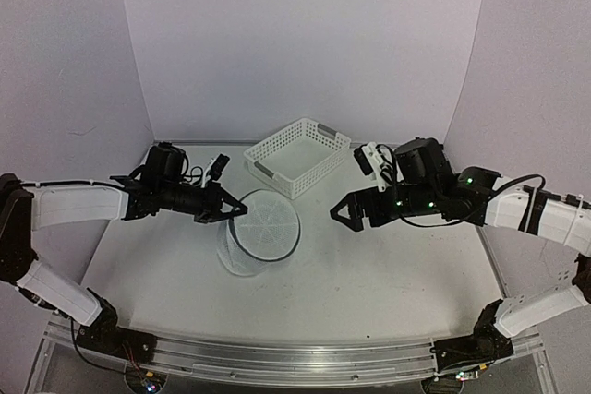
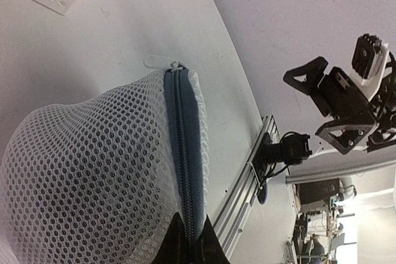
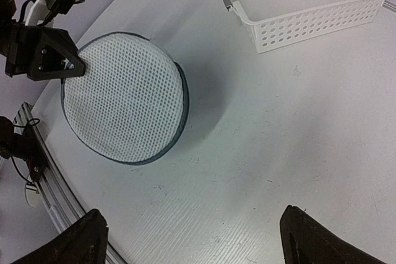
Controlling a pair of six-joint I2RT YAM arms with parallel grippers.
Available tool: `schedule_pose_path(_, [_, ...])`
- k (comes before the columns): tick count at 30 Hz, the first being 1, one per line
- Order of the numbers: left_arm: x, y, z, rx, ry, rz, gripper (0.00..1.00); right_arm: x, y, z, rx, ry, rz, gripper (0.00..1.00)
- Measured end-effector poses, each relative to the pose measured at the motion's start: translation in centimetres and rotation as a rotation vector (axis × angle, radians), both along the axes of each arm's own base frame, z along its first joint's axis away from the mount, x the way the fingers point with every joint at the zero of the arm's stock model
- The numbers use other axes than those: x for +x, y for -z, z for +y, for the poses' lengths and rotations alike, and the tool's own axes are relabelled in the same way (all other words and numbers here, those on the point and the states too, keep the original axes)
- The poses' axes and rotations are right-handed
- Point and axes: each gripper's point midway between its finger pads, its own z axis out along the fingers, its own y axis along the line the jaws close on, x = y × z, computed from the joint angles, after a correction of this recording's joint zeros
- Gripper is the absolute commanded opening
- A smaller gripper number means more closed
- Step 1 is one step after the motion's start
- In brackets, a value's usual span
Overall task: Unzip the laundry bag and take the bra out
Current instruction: Move the laundry bag to the center of the board, then pass from the left arm to the right
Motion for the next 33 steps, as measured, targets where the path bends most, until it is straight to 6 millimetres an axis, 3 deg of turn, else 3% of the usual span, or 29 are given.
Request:
schedule_pose_path(7, [-3.8,0.9,-3.9,0.038,0.220,-0.017,0.00,-0.8,-0.1,0.6,-0.003,-0.084,-0.016,0.98])
schedule_pose_path(12, [-5.5,1.2,-6.2,0.050,0.346,-0.033,0.00,-1.7,0.6,1.4,-0.013,-0.179,-0.012,0.98])
schedule_pose_path(19, [-7.2,1.8,-7.9,0.065,0.469,-0.044,0.00,-3.2,2.6,2.7,-0.021,-0.320,0.036,0.95])
schedule_pose_path(33, [-9.5,2.5,-9.1,0.087,0.582,-0.047,0.00,-4.9,6.0,5.1,-0.006,-0.484,0.169,0.75])
